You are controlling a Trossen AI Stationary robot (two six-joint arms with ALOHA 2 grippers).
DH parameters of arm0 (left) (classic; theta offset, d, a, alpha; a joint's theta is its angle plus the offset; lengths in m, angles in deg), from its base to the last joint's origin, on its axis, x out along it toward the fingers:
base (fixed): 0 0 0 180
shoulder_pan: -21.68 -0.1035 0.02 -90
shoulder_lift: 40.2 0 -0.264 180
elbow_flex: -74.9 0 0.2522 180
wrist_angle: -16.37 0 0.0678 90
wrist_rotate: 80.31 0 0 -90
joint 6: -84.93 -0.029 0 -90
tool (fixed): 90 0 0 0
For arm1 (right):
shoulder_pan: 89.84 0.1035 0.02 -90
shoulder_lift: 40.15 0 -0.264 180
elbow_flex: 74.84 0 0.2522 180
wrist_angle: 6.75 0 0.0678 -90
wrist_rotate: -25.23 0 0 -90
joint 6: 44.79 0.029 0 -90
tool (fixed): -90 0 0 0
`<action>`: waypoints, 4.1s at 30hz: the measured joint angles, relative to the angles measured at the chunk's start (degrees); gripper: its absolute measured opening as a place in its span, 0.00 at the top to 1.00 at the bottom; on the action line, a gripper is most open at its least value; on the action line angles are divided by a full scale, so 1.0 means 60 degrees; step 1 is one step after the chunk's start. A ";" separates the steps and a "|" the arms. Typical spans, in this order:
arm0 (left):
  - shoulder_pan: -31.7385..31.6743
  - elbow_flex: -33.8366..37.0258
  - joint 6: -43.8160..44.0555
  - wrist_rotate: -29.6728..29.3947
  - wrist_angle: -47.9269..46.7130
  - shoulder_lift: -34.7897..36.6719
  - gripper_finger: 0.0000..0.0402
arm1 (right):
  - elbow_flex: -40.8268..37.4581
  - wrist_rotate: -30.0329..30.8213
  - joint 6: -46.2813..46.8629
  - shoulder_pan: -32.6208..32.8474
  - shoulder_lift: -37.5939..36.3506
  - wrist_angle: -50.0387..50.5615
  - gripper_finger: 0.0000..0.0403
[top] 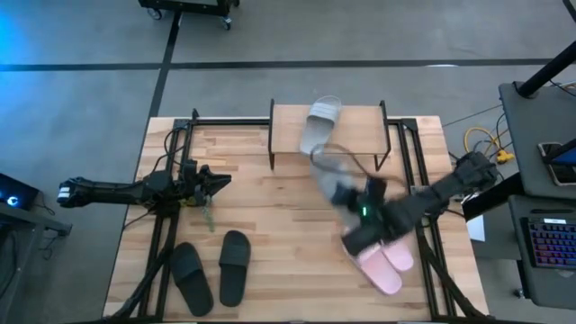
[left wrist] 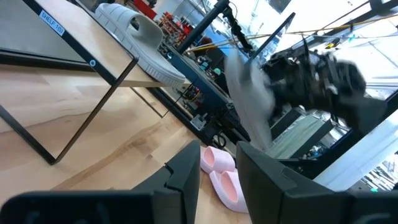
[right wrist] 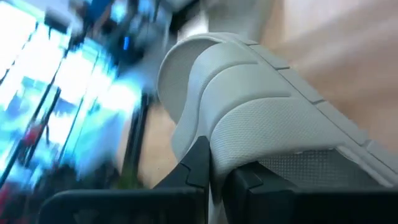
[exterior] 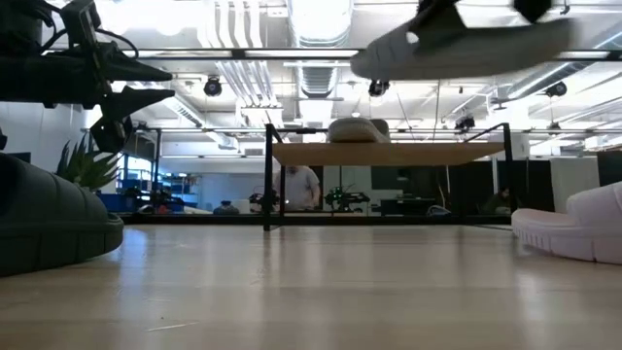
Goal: Pick and place slides into the shelf
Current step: Put the gray right slipper on the shelf, then adjust the gray left slipper
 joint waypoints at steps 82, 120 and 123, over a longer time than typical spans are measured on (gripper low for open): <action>0.0002 0.0000 0.0256 0.0025 0.0007 0.0001 0.78 | 0.1446 -0.6254 -1.6964 -1.2175 0.0092 0.0753 0.86; 0.0002 0.0000 0.0248 -0.0593 -0.0007 0.0011 0.78 | 0.2897 -0.7740 -1.9002 -1.1595 0.1356 0.0515 0.95; 0.0002 0.0000 0.0254 -0.0590 -0.0006 0.0011 0.78 | 0.3255 -0.7532 -1.8993 -1.1609 0.1352 0.1517 0.95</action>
